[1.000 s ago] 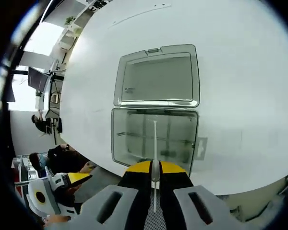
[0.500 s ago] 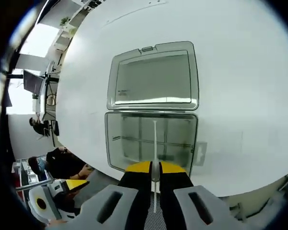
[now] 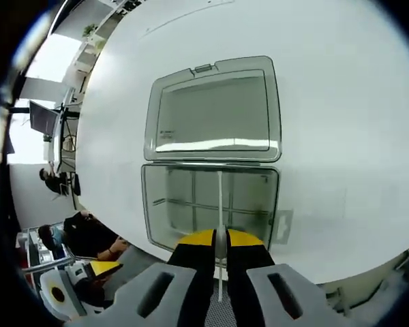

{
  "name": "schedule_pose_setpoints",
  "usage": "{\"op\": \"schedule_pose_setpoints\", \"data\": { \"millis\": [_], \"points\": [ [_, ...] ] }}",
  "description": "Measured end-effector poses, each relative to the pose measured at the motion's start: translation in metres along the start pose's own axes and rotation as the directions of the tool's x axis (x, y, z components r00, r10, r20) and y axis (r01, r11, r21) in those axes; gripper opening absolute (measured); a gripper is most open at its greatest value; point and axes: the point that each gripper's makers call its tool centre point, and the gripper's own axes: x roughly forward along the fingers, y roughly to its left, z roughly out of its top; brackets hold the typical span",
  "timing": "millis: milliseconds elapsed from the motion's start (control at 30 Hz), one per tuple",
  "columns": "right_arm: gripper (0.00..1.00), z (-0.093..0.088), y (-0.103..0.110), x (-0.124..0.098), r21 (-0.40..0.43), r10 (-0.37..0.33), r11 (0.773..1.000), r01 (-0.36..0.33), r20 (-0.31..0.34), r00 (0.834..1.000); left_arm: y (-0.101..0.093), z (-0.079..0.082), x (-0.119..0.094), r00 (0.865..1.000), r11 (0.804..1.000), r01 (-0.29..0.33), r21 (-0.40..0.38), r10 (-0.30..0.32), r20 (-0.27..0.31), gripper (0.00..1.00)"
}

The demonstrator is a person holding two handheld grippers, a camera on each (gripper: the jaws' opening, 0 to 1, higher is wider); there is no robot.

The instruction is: Insert the divider into the dual guide fixture by aligning both edges with the guide slots and pushing it downward to the bottom, including one-sided entry, uneven engagement, binding, and posture correction.

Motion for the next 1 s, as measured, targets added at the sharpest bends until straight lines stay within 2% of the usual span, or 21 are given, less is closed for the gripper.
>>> {"op": "schedule_pose_setpoints", "data": {
  "millis": [233, 733, 1000],
  "points": [
    [0.0, 0.0013, -0.0022, 0.0032, 0.005, -0.001, 1.0, 0.001, -0.001, 1.0, 0.0012, -0.0018, -0.0003, 1.0, 1.0, -0.002, -0.004, 0.002, -0.003, 0.32],
    [0.0, 0.0016, -0.002, 0.0074, 0.009, -0.005, 1.0, 0.005, -0.009, 1.0, 0.0025, -0.0049, 0.001, 1.0, 1.0, -0.008, -0.001, 0.008, -0.014, 0.41],
    [0.0, -0.0014, -0.0017, 0.0075, 0.01, -0.017, 1.0, 0.017, -0.015, 1.0, 0.0032, -0.0053, 0.001, 1.0, 1.0, -0.01, -0.003, 0.01, -0.014, 0.41]
  ]
}}
